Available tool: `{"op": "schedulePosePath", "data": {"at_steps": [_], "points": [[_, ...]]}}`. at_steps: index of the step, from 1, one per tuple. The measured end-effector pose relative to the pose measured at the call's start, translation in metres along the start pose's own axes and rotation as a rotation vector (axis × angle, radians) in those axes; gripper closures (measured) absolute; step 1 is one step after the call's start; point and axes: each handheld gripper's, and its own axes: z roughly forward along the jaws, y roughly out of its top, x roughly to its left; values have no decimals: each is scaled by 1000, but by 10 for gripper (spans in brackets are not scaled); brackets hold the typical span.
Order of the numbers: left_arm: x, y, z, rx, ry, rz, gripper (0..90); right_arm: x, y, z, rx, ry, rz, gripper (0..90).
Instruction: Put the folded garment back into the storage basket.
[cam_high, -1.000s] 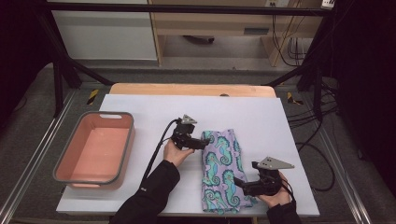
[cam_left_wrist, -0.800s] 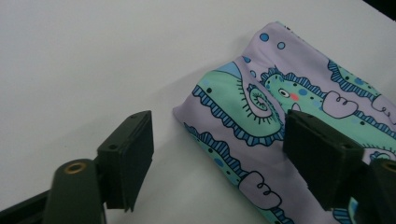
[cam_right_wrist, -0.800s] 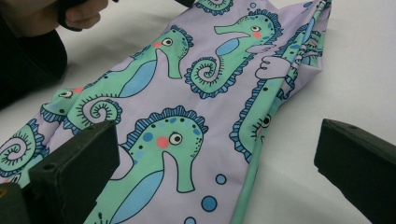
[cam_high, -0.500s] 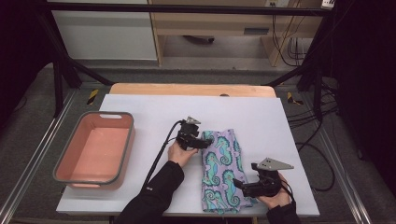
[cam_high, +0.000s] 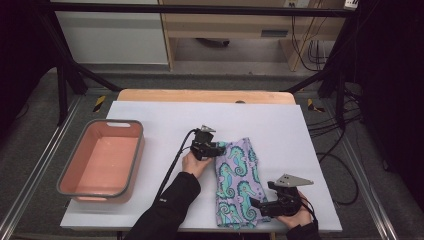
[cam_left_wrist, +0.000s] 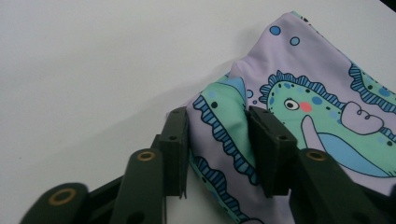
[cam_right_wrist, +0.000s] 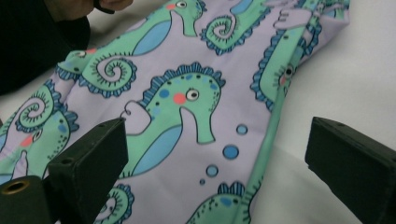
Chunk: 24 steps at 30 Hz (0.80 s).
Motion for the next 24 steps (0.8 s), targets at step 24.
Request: {"op": "schedulePosePath", "data": {"at_steps": [24], "points": [[-2,-2,6,0,-7,-11,798,7,-11,2,78,-26,21,291]]}}
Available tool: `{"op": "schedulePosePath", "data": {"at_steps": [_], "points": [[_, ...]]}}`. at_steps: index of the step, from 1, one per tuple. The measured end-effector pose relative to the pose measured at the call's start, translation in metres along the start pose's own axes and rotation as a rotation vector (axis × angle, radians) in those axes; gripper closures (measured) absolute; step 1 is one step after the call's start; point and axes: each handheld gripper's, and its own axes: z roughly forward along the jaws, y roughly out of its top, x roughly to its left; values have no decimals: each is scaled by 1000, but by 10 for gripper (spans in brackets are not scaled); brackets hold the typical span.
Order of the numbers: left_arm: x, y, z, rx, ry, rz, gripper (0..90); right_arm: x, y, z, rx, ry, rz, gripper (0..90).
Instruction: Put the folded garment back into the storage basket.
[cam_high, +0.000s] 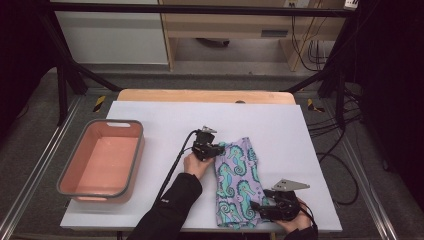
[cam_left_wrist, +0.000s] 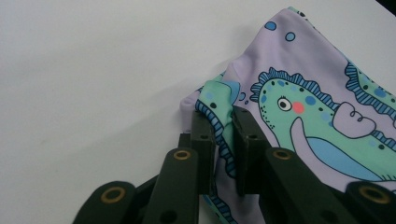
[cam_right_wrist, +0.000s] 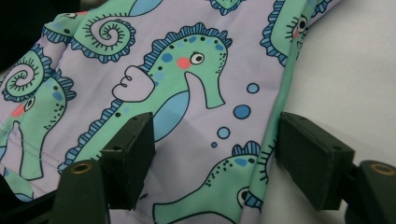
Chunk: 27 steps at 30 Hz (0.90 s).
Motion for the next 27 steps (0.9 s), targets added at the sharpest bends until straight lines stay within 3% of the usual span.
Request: {"op": "schedulePosePath", "data": {"at_steps": [1,2,3,9,17,26,27], "points": [[-1,0,0,2,5,13,799,1,0,0,3,0,3,357],[-1,0,0,2,5,13,799,1,0,0,3,0,3,357],[-2,0,0,1,8,26,799,2,1,-1,11,28,28,442],[-3,-1,1,-1,13,69,799,5,1,0,18,27,37,513],[-4,1,1,10,19,52,800,6,2,2,25,42,73,600],[-3,3,0,20,12,19,811,7,3,4,46,58,96,749],[-2,4,-1,19,3,13,812,6,3,3,50,61,102,803]]}}
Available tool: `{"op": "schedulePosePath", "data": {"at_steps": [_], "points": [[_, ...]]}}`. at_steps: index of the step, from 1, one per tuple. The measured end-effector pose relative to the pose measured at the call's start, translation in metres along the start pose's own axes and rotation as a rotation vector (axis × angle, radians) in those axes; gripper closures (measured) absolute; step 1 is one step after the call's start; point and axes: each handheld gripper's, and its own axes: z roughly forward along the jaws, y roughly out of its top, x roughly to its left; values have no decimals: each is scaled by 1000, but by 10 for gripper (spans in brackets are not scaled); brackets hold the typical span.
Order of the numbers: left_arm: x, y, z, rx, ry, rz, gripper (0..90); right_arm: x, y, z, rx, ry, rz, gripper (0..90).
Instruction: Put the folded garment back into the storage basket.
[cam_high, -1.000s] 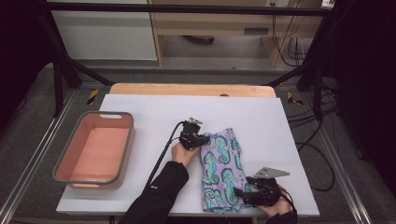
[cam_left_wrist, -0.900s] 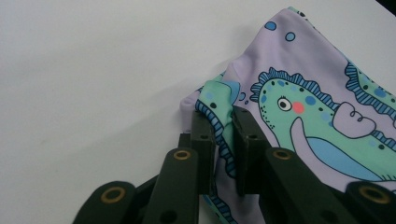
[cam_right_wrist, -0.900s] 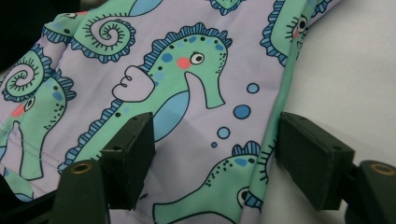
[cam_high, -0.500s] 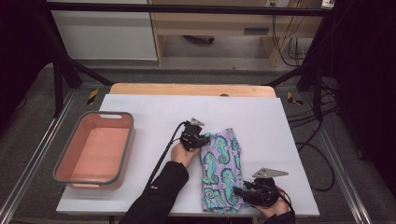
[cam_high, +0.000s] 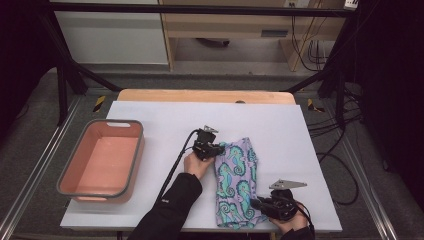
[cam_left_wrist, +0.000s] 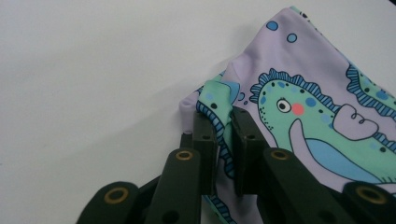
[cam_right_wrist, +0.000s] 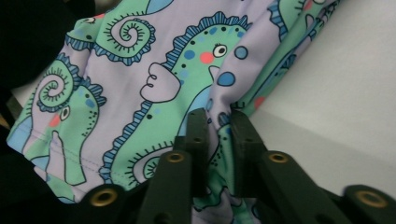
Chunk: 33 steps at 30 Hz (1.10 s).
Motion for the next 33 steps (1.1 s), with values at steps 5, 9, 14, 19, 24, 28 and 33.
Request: {"op": "schedulePosePath", "data": {"at_steps": [5,9,14,19,24,28,33], "points": [[0,2,-4,-11,-15,-4,815,-1,1,0,3,6,26,840],[-2,5,-11,-33,-28,-4,816,-1,1,-1,2,12,28,843],[-9,12,-17,-51,-33,12,816,-2,2,-4,-8,19,30,844],[-14,17,-23,-64,-37,24,817,-2,2,-4,-10,15,22,844],[-21,22,-30,-77,-41,44,817,-2,2,-5,-12,19,22,844],[-25,25,-34,-84,-46,58,817,-2,2,-7,-19,21,19,844],[-30,30,-39,-98,-58,68,817,-2,3,-6,-20,20,18,844]]}}
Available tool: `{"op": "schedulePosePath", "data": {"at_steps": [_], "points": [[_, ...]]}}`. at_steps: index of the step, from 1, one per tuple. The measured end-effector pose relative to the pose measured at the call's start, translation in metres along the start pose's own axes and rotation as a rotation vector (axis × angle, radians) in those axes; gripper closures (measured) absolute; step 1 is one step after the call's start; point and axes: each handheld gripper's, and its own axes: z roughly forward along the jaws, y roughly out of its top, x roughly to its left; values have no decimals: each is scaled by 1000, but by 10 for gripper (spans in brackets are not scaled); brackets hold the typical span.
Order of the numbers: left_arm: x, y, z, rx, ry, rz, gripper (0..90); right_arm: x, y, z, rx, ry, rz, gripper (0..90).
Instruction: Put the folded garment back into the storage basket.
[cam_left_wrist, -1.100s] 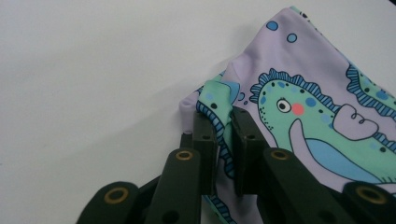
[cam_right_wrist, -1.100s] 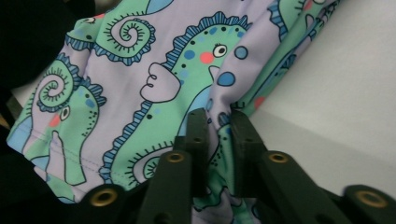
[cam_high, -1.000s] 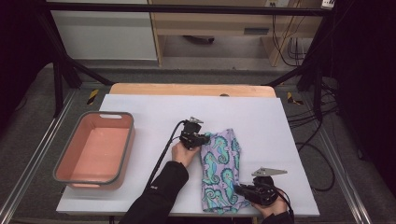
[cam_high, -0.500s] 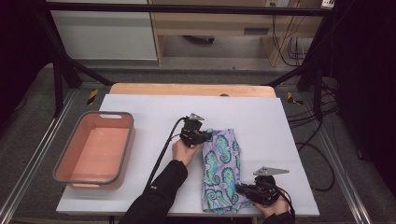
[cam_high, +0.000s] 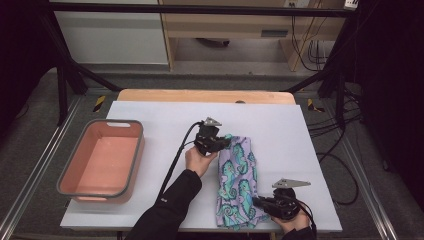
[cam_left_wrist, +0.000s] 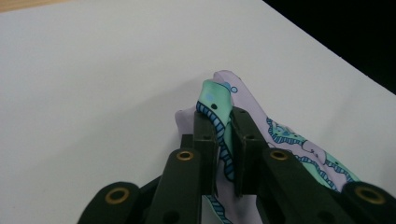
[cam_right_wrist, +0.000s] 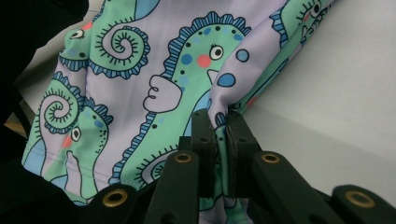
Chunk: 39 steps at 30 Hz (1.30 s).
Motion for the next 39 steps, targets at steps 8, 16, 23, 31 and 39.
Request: {"op": "schedulePosePath", "data": {"at_steps": [8,16,23,31,39], "points": [[-12,10,-8,-15,-9,29,817,1,1,-1,-8,0,-8,844],[-21,19,-16,-26,-13,55,817,2,3,-3,-19,-1,-9,844],[-26,24,-24,-35,-18,71,817,4,4,-3,-31,-2,-14,844],[-34,33,-34,-49,-27,90,818,6,7,-4,-47,1,-26,844],[-40,41,-46,-60,-31,110,818,10,11,-5,-59,4,-32,846]]}}
